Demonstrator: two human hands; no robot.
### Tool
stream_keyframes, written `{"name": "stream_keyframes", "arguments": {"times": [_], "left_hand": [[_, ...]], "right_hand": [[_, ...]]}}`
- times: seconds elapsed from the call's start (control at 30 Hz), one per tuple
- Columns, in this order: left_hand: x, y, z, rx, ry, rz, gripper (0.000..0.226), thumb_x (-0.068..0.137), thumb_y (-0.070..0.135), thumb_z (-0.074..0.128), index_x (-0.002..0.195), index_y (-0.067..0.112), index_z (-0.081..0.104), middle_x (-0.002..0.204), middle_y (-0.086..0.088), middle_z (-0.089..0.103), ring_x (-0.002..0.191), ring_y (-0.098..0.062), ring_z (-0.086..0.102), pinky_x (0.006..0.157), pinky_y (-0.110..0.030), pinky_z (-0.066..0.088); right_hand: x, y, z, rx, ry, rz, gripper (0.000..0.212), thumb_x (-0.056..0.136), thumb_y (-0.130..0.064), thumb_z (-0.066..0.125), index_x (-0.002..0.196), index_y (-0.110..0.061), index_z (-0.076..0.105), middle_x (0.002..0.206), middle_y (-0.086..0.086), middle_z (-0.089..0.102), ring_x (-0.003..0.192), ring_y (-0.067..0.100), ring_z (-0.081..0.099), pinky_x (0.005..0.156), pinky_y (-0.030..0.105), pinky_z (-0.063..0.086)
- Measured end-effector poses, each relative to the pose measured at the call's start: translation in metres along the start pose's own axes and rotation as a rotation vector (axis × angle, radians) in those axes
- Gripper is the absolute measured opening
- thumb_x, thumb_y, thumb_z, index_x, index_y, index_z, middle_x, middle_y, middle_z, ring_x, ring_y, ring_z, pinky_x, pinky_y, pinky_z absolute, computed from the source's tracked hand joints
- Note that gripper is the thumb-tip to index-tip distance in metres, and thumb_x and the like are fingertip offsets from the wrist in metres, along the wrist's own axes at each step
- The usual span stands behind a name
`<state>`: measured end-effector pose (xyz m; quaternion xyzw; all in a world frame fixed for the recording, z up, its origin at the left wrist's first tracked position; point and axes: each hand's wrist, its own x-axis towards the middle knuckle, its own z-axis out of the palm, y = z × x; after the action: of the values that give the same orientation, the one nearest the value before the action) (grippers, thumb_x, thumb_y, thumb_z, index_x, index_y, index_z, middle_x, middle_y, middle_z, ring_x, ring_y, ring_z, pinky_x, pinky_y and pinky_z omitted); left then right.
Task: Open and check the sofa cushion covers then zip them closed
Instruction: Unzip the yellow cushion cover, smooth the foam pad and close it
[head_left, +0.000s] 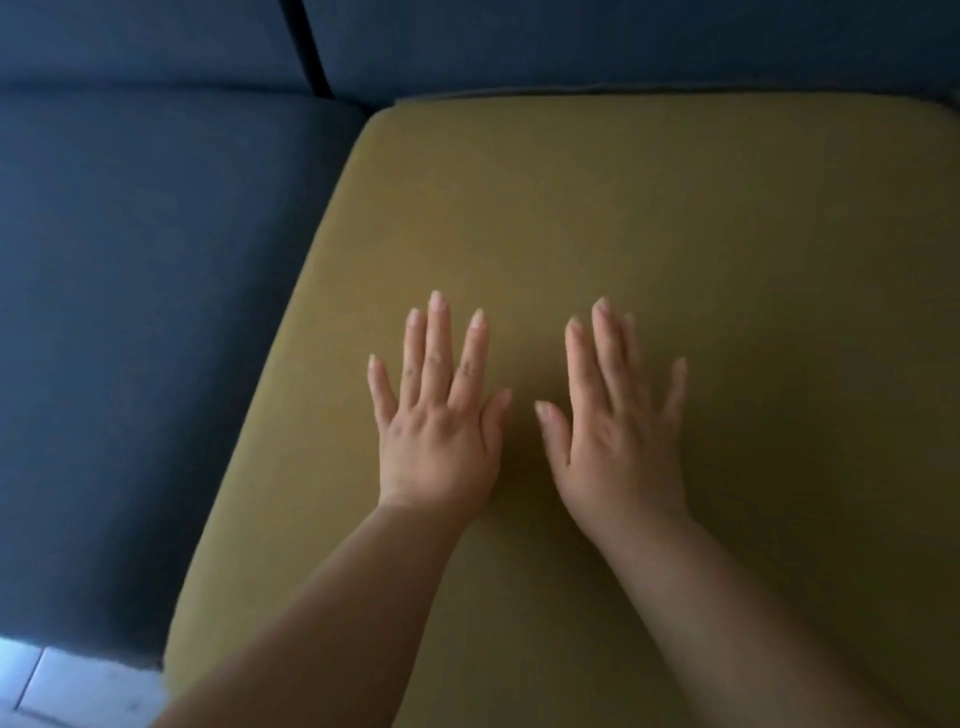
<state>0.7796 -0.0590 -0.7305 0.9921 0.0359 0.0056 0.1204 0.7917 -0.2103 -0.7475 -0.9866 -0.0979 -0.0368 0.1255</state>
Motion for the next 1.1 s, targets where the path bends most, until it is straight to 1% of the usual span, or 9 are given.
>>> {"name": "stream_keyframes", "arguments": {"times": [0.07, 0.17, 0.3, 0.47, 0.77, 0.83, 0.9, 0.97, 1.1], "left_hand": [[-0.004, -0.027, -0.004, 0.030, -0.076, -0.052, 0.061, 0.096, 0.052, 0.013, 0.152, 0.035, -0.004, 0.156, 0.009, -0.023, 0.144, -0.011, -0.023, 0.117, -0.046, -0.013], [-0.010, -0.056, -0.005, 0.022, -0.174, -0.043, 0.058, 0.098, 0.053, 0.014, 0.152, 0.037, 0.003, 0.160, 0.010, -0.015, 0.145, -0.009, -0.020, 0.119, -0.042, -0.008], [-0.014, -0.086, -0.026, -0.016, 0.101, -0.081, 0.057, 0.099, 0.045, 0.021, 0.151, 0.034, 0.000, 0.157, 0.008, -0.017, 0.146, -0.013, -0.019, 0.116, -0.045, -0.015], [-0.034, -0.123, -0.012, 0.032, -0.193, -0.224, 0.057, 0.098, 0.054, 0.009, 0.152, 0.037, -0.005, 0.158, 0.011, -0.020, 0.142, -0.009, -0.027, 0.118, -0.046, -0.011], [-0.031, -0.124, -0.012, 0.013, -0.185, -0.200, 0.057, 0.099, 0.053, 0.011, 0.152, 0.036, -0.001, 0.159, 0.010, -0.016, 0.144, -0.010, -0.023, 0.118, -0.048, -0.010], [-0.037, -0.121, -0.021, -0.011, -0.115, -0.166, 0.057, 0.100, 0.051, 0.015, 0.153, 0.033, 0.004, 0.159, 0.008, -0.017, 0.144, -0.012, -0.021, 0.117, -0.050, -0.012], [-0.054, -0.115, -0.030, -0.010, 0.071, -0.092, 0.056, 0.101, 0.046, 0.020, 0.153, 0.029, 0.008, 0.157, 0.006, -0.016, 0.146, -0.015, -0.018, 0.116, -0.051, -0.013], [-0.081, -0.110, -0.028, -0.054, 0.128, -0.069, 0.057, 0.101, 0.043, 0.024, 0.153, 0.028, 0.008, 0.158, 0.005, -0.012, 0.147, -0.016, -0.014, 0.117, -0.051, -0.011], [-0.114, -0.112, -0.010, 0.032, -0.105, -0.133, 0.061, 0.096, 0.055, 0.009, 0.153, 0.033, 0.011, 0.159, 0.010, -0.008, 0.146, -0.011, -0.016, 0.119, -0.049, -0.003]], "right_hand": [[0.001, -0.024, 0.006, -0.008, -0.046, -0.068, 0.067, 0.096, -0.047, 0.028, 0.154, -0.013, 0.025, 0.163, 0.006, 0.009, 0.150, 0.026, 0.014, 0.115, 0.064, 0.013], [0.001, -0.051, 0.018, -0.042, -0.190, -0.064, 0.067, 0.094, -0.049, 0.022, 0.150, -0.013, 0.036, 0.161, 0.007, 0.024, 0.147, 0.028, 0.023, 0.111, 0.067, 0.021], [0.011, -0.091, 0.009, 0.022, -0.026, -0.139, 0.065, 0.099, -0.046, 0.026, 0.156, -0.015, 0.018, 0.164, 0.007, 0.005, 0.151, 0.028, 0.007, 0.114, 0.060, 0.004], [-0.005, -0.126, 0.042, -0.087, -0.264, -0.194, 0.066, 0.097, -0.049, 0.020, 0.153, -0.016, 0.028, 0.162, 0.005, 0.020, 0.149, 0.027, 0.018, 0.114, 0.063, 0.018], [-0.001, -0.129, 0.046, -0.159, -0.301, -0.173, 0.067, 0.096, -0.050, 0.013, 0.155, -0.020, 0.022, 0.164, 0.001, 0.014, 0.150, 0.025, 0.012, 0.115, 0.060, 0.012], [0.002, -0.129, 0.035, -0.146, -0.290, -0.183, 0.065, 0.098, -0.051, 0.010, 0.157, -0.022, 0.010, 0.165, 0.001, -0.001, 0.151, 0.023, -0.001, 0.116, 0.061, 0.004], [-0.007, -0.130, 0.018, -0.083, -0.198, -0.171, 0.067, 0.100, -0.050, 0.024, 0.157, -0.020, 0.002, 0.164, 0.003, -0.012, 0.150, 0.024, -0.009, 0.115, 0.061, -0.003], [-0.036, -0.128, 0.008, -0.007, -0.066, -0.176, 0.069, 0.100, -0.045, 0.033, 0.157, -0.015, 0.008, 0.163, 0.005, -0.009, 0.151, 0.027, -0.004, 0.116, 0.060, -0.001], [-0.084, -0.125, 0.022, -0.080, -0.252, -0.232, 0.067, 0.097, -0.049, 0.022, 0.153, -0.013, 0.029, 0.162, 0.007, 0.018, 0.149, 0.026, 0.018, 0.114, 0.063, 0.021]]}}
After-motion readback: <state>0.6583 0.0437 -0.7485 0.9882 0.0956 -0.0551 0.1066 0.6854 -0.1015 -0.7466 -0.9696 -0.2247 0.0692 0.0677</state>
